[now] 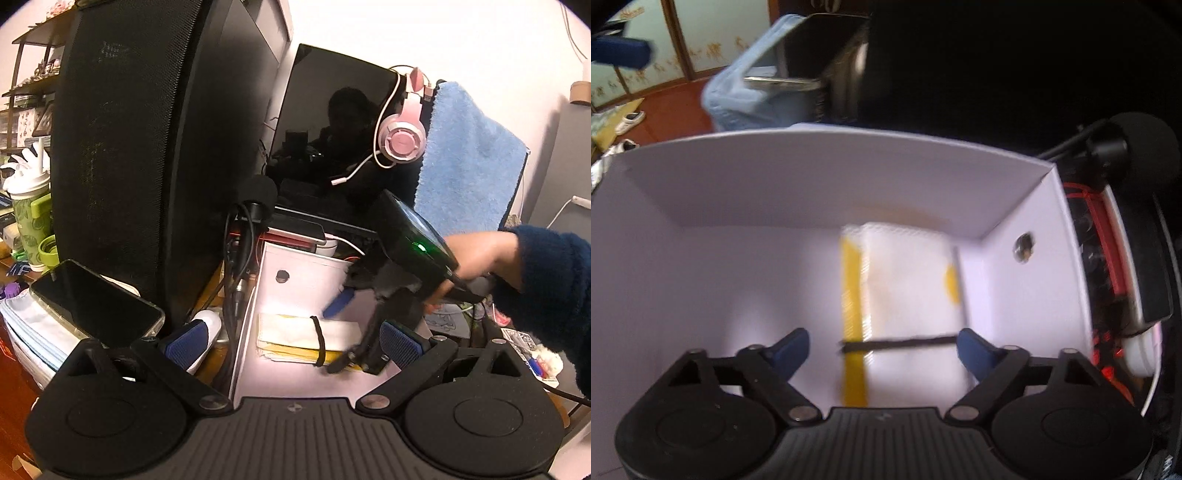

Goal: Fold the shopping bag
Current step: 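Lower the bundled strip into the white box with the right tool, then open the right tool and release the strip in the box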

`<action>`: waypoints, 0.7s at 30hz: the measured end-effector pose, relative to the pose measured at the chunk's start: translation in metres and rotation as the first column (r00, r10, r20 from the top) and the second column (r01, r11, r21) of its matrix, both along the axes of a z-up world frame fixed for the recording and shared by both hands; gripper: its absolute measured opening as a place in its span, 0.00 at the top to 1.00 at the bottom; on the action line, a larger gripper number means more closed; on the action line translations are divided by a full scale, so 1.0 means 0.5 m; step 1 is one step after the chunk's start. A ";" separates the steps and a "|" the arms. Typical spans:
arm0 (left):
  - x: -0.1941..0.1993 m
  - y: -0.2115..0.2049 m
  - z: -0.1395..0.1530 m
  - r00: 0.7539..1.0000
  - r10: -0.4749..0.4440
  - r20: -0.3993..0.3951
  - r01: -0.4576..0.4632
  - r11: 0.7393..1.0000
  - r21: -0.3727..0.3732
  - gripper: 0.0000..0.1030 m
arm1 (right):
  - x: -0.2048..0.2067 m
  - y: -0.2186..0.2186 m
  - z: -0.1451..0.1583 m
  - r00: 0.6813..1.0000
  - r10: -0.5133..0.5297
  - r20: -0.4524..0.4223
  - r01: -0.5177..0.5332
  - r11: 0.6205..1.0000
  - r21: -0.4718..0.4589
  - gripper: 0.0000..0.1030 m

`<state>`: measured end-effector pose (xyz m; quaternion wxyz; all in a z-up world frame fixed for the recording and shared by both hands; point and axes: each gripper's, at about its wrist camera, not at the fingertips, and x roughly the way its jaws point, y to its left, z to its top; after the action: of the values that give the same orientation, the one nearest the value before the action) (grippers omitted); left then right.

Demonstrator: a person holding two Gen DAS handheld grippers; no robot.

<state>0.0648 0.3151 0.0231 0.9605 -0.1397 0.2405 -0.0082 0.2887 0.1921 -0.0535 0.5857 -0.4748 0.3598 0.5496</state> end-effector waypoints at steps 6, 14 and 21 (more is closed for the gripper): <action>0.001 -0.004 0.001 1.000 -0.004 0.002 0.004 1.000 -0.003 0.02 | -0.015 -0.019 -0.027 1.000 0.012 0.015 -0.011 0.999 -0.042 0.44; -0.005 -0.010 -0.003 1.000 -0.007 -0.012 0.007 1.000 -0.006 0.02 | 0.006 -0.020 -0.037 0.998 -0.048 0.046 0.048 0.999 0.003 0.46; -0.009 -0.020 -0.002 1.000 -0.022 -0.006 0.021 1.000 -0.008 0.02 | 0.006 -0.030 -0.044 0.992 -0.068 0.104 0.064 0.997 0.038 0.48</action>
<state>0.0605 0.3050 0.0222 0.9591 -0.1408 0.2447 -0.0191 0.2915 0.1770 -0.0757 0.6299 -0.4807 0.3344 0.5102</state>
